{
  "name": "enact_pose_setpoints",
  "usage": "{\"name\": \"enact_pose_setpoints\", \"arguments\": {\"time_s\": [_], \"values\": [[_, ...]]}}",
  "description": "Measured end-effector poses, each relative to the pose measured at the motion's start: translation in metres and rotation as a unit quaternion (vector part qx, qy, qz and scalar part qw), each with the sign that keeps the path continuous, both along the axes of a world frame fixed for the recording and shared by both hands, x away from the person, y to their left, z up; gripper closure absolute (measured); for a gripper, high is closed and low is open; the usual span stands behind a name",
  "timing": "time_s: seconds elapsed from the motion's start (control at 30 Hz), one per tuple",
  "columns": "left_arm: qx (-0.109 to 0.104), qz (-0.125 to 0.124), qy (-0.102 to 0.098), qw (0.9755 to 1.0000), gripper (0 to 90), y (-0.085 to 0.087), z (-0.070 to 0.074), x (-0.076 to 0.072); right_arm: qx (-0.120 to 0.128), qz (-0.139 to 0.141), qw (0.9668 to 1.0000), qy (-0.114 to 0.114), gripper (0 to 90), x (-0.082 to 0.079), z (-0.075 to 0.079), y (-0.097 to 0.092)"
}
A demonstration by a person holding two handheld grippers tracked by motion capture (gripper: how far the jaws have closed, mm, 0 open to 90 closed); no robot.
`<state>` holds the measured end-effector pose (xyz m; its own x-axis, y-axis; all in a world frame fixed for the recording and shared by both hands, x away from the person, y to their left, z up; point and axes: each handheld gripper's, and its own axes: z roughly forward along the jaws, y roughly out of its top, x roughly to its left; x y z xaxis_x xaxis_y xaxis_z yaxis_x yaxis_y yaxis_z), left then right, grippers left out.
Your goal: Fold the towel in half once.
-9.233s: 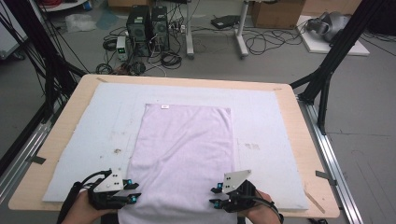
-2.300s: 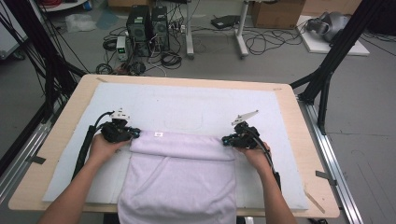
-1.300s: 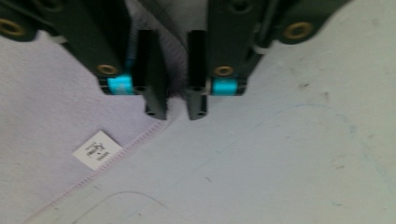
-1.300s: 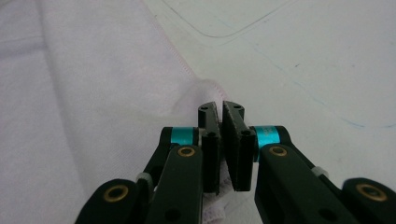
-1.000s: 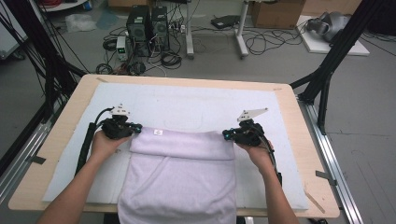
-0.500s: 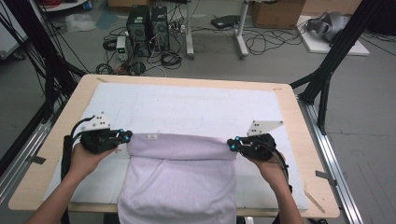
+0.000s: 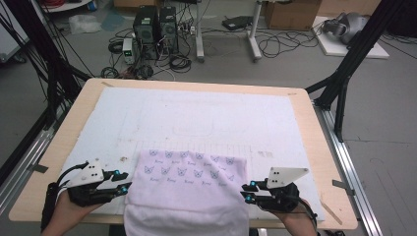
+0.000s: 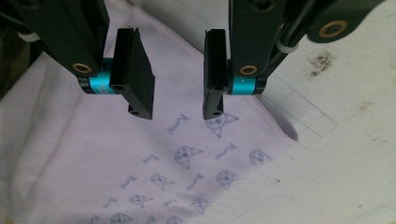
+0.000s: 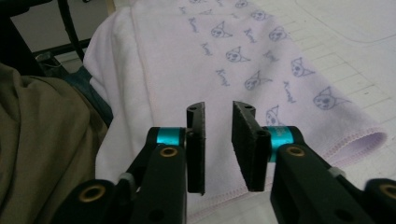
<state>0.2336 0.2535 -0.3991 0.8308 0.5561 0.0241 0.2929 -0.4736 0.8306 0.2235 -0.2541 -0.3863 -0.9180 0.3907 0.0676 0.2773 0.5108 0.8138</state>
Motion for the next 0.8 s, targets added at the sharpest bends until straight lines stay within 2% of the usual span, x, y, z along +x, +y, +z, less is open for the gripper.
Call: {"name": "enact_pose_setpoints", "arguments": {"time_s": [0.13,0.23,0.3,0.4,0.43,0.5,0.57,0.63,0.7,0.73,0.77,0.8], "values": [[-0.003,0.017,-0.001,0.9998,56.7,-0.006,0.0,0.023,-0.017,-0.014,0.9997,-0.01,69.2,0.017,0.002,0.002],[0.0,0.031,-0.001,0.9995,53.6,-0.011,-0.001,0.042,-0.023,-0.032,0.9991,-0.012,67.2,0.042,-0.001,0.001],[-0.006,0.045,0.005,0.999,53.3,-0.014,-0.004,0.056,-0.02,-0.041,0.9989,-0.009,65.8,0.059,-0.003,0.001],[0.003,0.058,0.011,0.9982,51.8,-0.018,-0.008,0.076,-0.022,-0.053,0.9984,-0.002,62.7,0.084,-0.009,0.003],[-0.001,0.064,0.02,0.9977,50.0,-0.019,-0.01,0.085,-0.029,-0.057,0.9979,-0.004,60.9,0.09,-0.012,0.004],[-0.005,0.071,0.027,0.9971,48.9,-0.021,-0.015,0.097,-0.039,-0.06,0.9974,0.009,57.2,0.104,-0.02,0.007],[-0.013,0.074,0.049,0.996,46.7,-0.022,-0.023,0.108,-0.05,-0.064,0.9966,0.014,53.0,0.112,-0.027,0.009],[-0.013,0.086,0.076,0.9934,43.4,-0.021,-0.032,0.116,-0.051,-0.062,0.9964,0.029,50.7,0.117,-0.032,0.01],[-0.014,0.085,0.101,0.9911,40.9,-0.021,-0.039,0.123,-0.066,-0.063,0.9953,0.031,49.9,0.12,-0.036,0.011],[-0.009,0.085,0.107,0.9905,41.3,-0.021,-0.042,0.124,-0.073,-0.063,0.9947,0.037,50.5,0.122,-0.039,0.011],[-0.012,0.071,0.114,0.9909,46.2,-0.022,-0.044,0.125,-0.075,-0.061,0.9945,0.04,52.7,0.124,-0.042,0.012],[-0.007,0.052,0.114,0.9921,62.5,-0.022,-0.044,0.124,-0.079,-0.059,0.9939,0.05,62.1,0.125,-0.043,0.013]]}}
